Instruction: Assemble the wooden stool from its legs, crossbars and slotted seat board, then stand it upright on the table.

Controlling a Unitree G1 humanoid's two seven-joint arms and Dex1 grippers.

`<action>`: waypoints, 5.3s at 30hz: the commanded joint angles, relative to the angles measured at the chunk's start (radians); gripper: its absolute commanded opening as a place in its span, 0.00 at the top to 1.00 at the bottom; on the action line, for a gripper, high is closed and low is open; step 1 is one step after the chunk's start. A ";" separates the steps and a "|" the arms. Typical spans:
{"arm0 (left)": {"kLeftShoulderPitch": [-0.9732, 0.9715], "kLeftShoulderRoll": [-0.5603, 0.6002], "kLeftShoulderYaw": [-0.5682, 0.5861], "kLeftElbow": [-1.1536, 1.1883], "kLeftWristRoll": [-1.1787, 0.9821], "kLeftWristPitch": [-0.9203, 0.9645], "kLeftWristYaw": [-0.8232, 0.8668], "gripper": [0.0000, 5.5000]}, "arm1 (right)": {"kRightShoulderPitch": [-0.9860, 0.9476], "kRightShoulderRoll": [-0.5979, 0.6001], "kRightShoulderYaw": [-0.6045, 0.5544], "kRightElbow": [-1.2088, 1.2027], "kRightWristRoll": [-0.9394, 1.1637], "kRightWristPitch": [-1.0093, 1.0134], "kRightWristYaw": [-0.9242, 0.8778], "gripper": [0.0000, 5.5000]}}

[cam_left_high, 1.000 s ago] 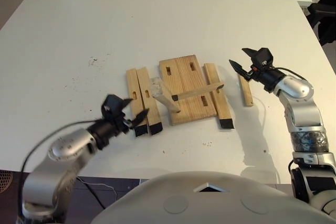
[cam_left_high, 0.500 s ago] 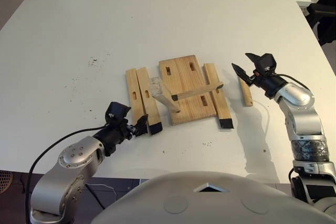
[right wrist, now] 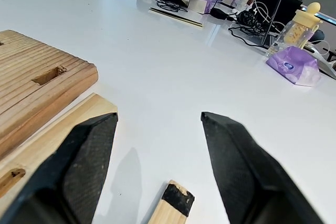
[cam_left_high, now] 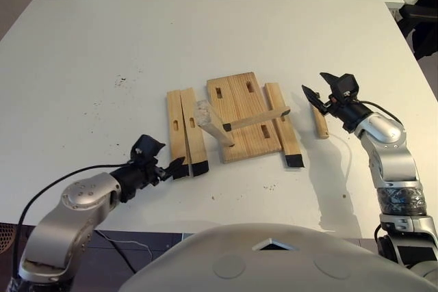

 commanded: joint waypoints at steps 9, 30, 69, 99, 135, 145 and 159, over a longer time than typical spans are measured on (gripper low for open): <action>-0.200 0.052 0.124 0.165 -0.094 0.148 -0.065 0.36 | -0.024 -0.015 0.025 0.006 -0.009 0.001 0.020 0.47; -0.193 -0.119 -0.016 0.349 0.002 0.062 0.044 0.51 | -0.085 -0.034 0.050 0.037 -0.031 -0.002 0.050 0.47; -0.743 0.033 0.059 -0.012 -0.940 0.001 -0.142 0.64 | -0.731 -0.093 -0.145 -0.159 1.208 0.776 0.458 0.34; -0.813 -0.008 0.090 0.225 -1.020 -0.094 -0.022 0.47 | -0.663 -0.175 0.059 -0.123 0.747 0.498 0.635 0.63; -0.561 -0.090 -0.196 0.359 -0.006 -0.453 -0.242 0.47 | -0.757 0.164 0.155 0.691 0.154 -0.121 0.421 0.64; -0.518 -0.104 -0.218 0.232 0.015 -0.435 -0.232 0.47 | -0.721 0.117 0.152 0.586 0.155 -0.014 0.484 0.64; -0.525 -0.110 -0.222 0.212 0.028 -0.426 -0.222 0.47 | -0.657 0.089 0.149 0.163 0.283 0.391 0.500 0.64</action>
